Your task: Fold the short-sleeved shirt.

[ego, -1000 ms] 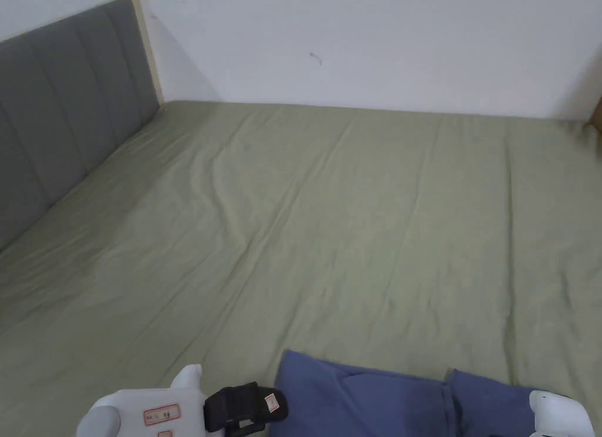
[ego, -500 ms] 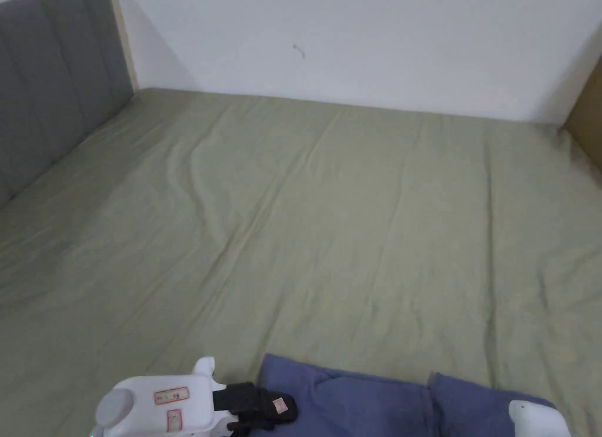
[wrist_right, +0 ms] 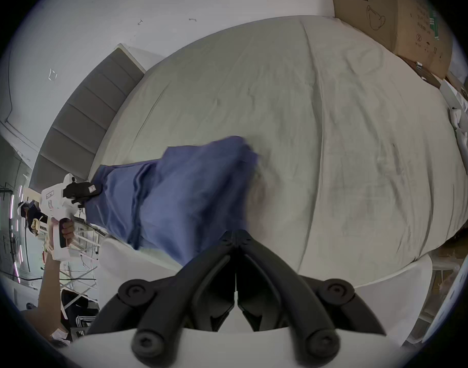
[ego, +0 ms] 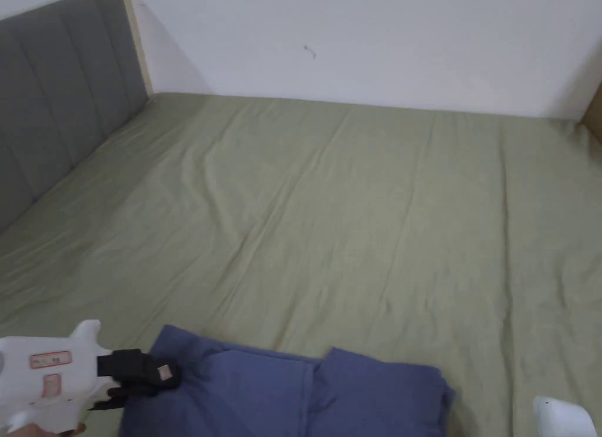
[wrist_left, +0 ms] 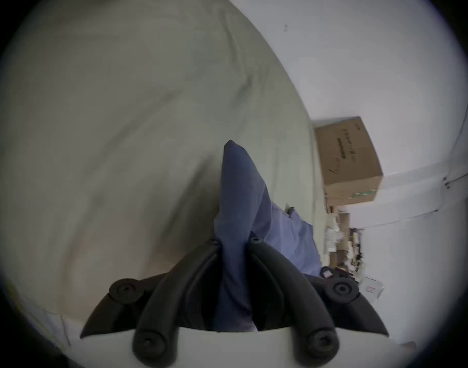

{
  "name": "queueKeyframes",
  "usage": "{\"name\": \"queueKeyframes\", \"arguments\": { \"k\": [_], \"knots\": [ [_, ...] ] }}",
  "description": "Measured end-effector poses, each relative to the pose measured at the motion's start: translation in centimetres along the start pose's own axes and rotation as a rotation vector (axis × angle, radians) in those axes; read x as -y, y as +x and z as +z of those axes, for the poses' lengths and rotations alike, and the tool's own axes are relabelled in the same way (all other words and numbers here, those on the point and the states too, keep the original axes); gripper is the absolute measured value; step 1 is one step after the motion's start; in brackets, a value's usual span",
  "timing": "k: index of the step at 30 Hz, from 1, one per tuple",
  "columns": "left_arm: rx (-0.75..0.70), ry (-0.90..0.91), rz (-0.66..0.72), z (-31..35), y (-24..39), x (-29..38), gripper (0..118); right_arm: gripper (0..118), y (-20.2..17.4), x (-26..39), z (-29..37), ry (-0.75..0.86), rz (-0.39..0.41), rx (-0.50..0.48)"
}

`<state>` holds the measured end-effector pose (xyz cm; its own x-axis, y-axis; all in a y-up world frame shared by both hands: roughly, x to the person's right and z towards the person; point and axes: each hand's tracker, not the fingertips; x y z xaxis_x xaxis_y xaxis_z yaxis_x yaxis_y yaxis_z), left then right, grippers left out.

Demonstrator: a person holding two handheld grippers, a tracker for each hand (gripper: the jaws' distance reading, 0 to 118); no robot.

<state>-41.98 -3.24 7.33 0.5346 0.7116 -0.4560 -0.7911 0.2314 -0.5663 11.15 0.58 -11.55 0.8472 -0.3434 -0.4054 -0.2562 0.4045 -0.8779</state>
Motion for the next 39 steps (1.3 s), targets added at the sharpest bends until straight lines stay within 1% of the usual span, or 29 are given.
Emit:
{"name": "queueKeyframes", "arguments": {
  "k": [1,4,7,9,10,12,13,16,17,19,20,21,23,25,26,27,29,30,31,32,33,35,36,38,39],
  "knots": [
    [-0.032,0.011,-0.005,0.5,-1.7,-1.3,10,0,0.1,0.1,0.0,-0.002,-0.001,0.000],
    [-0.033,0.042,0.013,1.7,-0.8,-1.4,10,0,0.6,0.5,-0.1,-0.004,-0.019,-0.004],
    [-0.037,0.062,-0.001,2.2,3.2,0.1,10,0,1.1,0.8,0.1,-0.003,-0.029,-0.006],
    [-0.014,0.093,0.003,2.6,7.0,1.1,10,0,1.3,1.0,0.4,0.000,-0.026,-0.003],
    [0.010,0.111,0.022,2.6,8.4,1.4,10,0,1.5,1.0,0.5,0.001,-0.025,-0.003],
    [0.116,0.066,0.002,1.8,12.4,2.4,10,0,1.8,1.1,0.7,0.005,-0.028,-0.003],
    [0.114,0.068,-0.062,1.7,12.1,1.2,10,0,2.1,1.2,0.8,0.007,-0.032,-0.004],
    [0.117,0.030,-0.224,-0.8,17.7,2.6,11,0,2.9,1.4,1.2,0.016,-0.076,-0.022],
    [0.105,0.015,-0.271,-1.9,20.3,4.3,11,0,3.4,1.4,1.4,0.026,-0.096,-0.039],
    [0.112,-0.011,-0.356,-4.8,22.7,5.6,13,0,4.0,1.6,1.8,0.037,-0.118,-0.047],
    [0.119,-0.054,-0.365,-6.5,23.6,6.4,15,0,4.4,1.7,2.1,0.044,-0.122,-0.040],
    [0.152,-0.105,-0.330,-8.7,24.0,6.9,22,0,4.7,1.9,2.4,0.053,-0.125,-0.031],
    [0.238,-0.208,-0.350,-12.2,25.2,8.5,41,0,5.6,2.1,2.8,0.056,-0.147,-0.017],
    [0.288,-0.313,-0.359,-15.1,26.2,10.0,93,0,6.5,2.4,3.2,0.057,-0.162,-0.019],
    [0.231,-0.350,-0.344,-16.1,26.3,10.7,112,0,6.9,2.6,3.7,0.055,-0.174,-0.015],
    [0.206,-0.383,-0.359,-16.6,26.3,11.1,118,0,7.4,2.8,4.2,0.066,-0.178,-0.015],
    [0.200,-0.340,-0.378,-16.5,26.0,11.2,115,0,8.2,3.1,5.2,0.086,-0.189,-0.007],
    [0.174,-0.326,-0.378,-16.3,25.6,10.8,114,0,8.6,3.2,5.6,0.093,-0.201,0.000],
    [0.154,-0.307,-0.360,-15.8,25.0,10.3,110,0,9.1,3.3,5.8,0.098,-0.208,0.003],
    [0.159,-0.285,-0.336,-15.3,24.2,9.7,101,0,9.5,3.3,6.0,0.101,-0.218,0.010],
    [0.173,-0.263,-0.311,-14.3,23.8,9.3,76,0,9.8,3.4,6.2,0.103,-0.227,0.018],
    [0.156,-0.224,-0.282,-13.5,22.2,8.5,23,0,9.8,3.3,5.9,0.106,-0.232,0.025],
    [0.079,-0.212,-0.290,-13.4,21.5,8.4,7,0,9.8,3.3,5.9,0.105,-0.238,0.027],
    [-0.037,-0.188,-0.307,-13.2,20.7,8.6,8,0,9.8,3.4,5.8,0.100,-0.248,0.022],
    [-0.032,-0.214,-0.314,-13.4,20.2,8.9,6,0,9.7,3.3,5.4,0.099,-0.249,0.018]
  ]
}}
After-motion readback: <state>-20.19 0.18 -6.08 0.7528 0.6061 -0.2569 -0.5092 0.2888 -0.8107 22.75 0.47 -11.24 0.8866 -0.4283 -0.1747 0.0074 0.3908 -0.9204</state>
